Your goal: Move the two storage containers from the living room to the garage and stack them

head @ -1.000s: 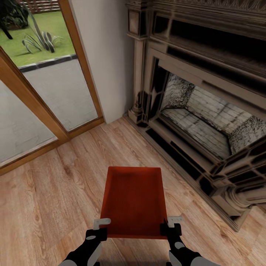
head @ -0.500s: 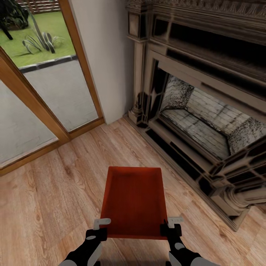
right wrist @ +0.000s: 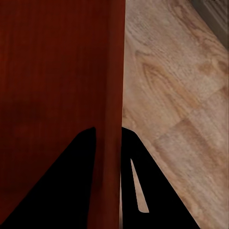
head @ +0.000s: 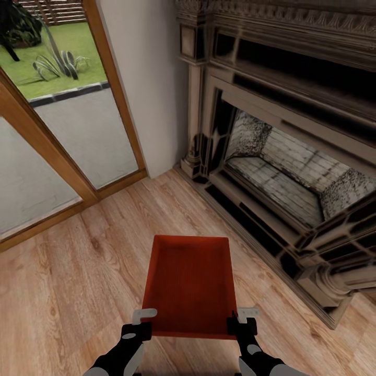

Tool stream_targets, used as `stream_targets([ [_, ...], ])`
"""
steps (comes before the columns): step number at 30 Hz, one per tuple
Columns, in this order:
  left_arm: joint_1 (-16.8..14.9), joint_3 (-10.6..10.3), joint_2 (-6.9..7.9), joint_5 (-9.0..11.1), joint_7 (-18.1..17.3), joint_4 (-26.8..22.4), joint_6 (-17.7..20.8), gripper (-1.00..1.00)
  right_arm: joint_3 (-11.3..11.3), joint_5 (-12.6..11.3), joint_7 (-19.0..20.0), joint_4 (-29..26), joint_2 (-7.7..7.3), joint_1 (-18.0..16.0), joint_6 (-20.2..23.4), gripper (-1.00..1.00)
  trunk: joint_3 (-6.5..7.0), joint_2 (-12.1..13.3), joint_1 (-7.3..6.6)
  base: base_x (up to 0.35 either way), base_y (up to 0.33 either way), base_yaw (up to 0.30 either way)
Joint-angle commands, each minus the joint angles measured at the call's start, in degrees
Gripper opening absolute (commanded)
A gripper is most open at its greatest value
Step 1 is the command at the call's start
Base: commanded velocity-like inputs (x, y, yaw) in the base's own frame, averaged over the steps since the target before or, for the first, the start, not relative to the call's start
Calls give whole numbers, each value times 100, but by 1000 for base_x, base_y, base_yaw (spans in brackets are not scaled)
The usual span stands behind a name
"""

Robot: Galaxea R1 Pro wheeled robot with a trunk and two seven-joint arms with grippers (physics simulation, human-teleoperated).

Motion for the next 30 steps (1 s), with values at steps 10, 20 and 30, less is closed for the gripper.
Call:
stream_targets([
  [10,4,-47,-6,128,32,18,34,-100,-84,-16,-28,-273,-5,-6,-35,-100,86,-2,0,0,0,-66],
  [20,4,-47,-2,128,32,23,34,-100,-80,45,3,-273,-9,-6,-35,-100,171,-2,0,0,0,-49],
  [30,4,-47,-1,130,32,24,34,-100,-79,67,0,-273,-1,-6,-35,-100,212,-2,0,0,0,-2],
])
